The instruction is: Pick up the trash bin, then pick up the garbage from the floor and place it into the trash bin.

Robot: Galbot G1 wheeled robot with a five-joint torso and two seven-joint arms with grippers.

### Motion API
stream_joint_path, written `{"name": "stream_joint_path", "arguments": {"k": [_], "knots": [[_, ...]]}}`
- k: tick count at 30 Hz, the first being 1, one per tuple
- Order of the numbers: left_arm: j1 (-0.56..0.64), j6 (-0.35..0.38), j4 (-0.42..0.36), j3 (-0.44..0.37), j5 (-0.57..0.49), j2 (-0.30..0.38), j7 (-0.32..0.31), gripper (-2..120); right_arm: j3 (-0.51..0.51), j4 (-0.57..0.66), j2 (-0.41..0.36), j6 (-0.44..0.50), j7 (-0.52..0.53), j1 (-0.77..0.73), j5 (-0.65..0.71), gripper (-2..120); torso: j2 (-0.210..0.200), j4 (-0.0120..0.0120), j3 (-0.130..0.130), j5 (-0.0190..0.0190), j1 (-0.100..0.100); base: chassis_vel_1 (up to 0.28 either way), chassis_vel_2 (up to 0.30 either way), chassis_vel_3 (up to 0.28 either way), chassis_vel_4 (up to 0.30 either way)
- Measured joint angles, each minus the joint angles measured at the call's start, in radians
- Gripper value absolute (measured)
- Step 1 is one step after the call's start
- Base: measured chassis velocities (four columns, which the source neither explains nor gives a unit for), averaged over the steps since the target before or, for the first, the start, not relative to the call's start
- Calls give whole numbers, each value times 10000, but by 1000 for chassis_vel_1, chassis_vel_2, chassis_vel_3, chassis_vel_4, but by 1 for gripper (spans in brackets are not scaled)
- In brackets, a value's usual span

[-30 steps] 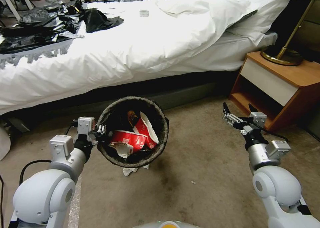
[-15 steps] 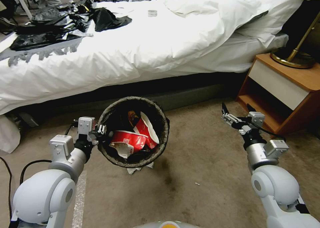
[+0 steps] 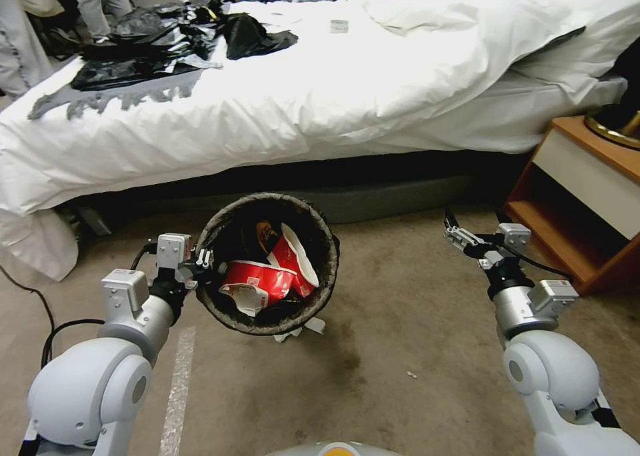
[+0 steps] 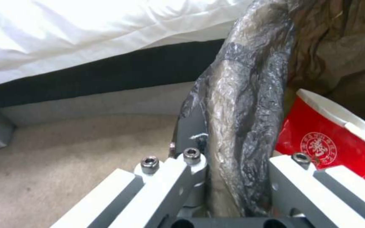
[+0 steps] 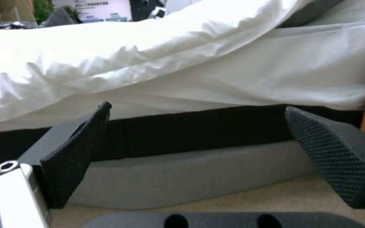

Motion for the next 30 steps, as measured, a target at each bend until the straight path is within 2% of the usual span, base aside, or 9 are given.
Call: {"name": "stream_joint_path", "arguments": {"k": [30], "knots": [[-7,0,5,13,11,31,23,1,-36,75,10,-123,44,73,25,100,0,0,0,0,0,46,46,46,50]]}}
